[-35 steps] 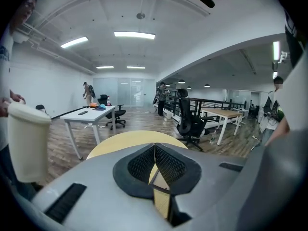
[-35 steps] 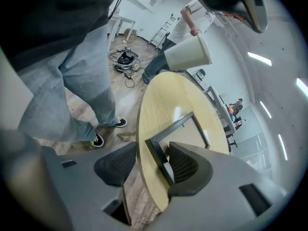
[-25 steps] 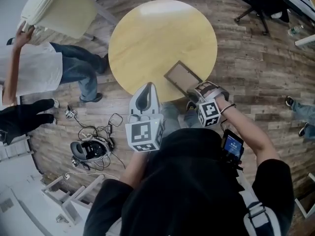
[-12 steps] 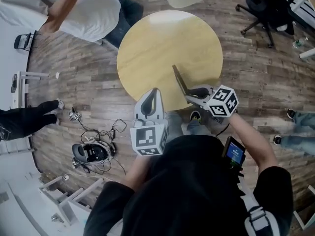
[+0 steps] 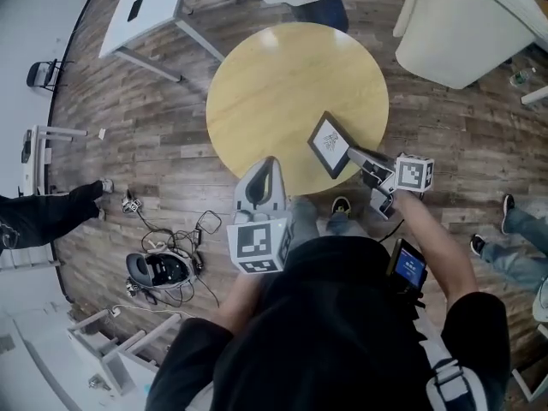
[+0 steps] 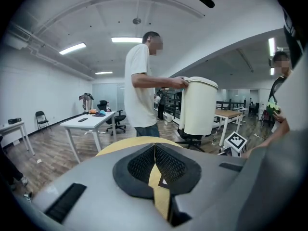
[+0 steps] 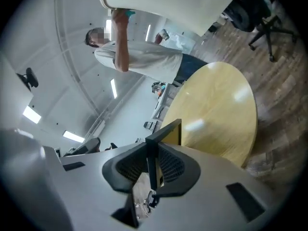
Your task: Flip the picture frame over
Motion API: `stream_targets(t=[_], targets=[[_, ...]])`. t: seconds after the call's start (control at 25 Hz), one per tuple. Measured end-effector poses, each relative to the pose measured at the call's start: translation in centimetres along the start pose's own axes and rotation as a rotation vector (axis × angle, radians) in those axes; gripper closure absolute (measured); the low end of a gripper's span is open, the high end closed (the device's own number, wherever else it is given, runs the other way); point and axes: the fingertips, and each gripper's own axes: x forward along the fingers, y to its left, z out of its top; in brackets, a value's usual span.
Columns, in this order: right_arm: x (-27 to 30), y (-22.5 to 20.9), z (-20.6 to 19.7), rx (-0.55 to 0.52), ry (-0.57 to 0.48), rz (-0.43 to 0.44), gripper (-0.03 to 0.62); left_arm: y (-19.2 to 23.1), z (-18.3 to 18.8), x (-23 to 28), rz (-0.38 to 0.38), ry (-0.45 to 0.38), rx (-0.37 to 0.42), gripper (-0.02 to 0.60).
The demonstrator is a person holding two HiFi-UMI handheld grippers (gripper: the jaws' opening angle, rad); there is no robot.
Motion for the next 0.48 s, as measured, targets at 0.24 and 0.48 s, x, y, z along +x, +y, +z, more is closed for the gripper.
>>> stream_targets(t=[0.24,0.48], targets=[[-1.7,-3.4,-0.2,0.064,-0.067,-0.135,0.519,-0.3,0.0,-0.6,-0.006,-0.005,0.002,0.56],[-2.3,-6.2,-0.9,0.075,-0.072,-0.24,0.52,-0.5,-0.3,-0.5,-0.011,-0.005,0.01,0.56]])
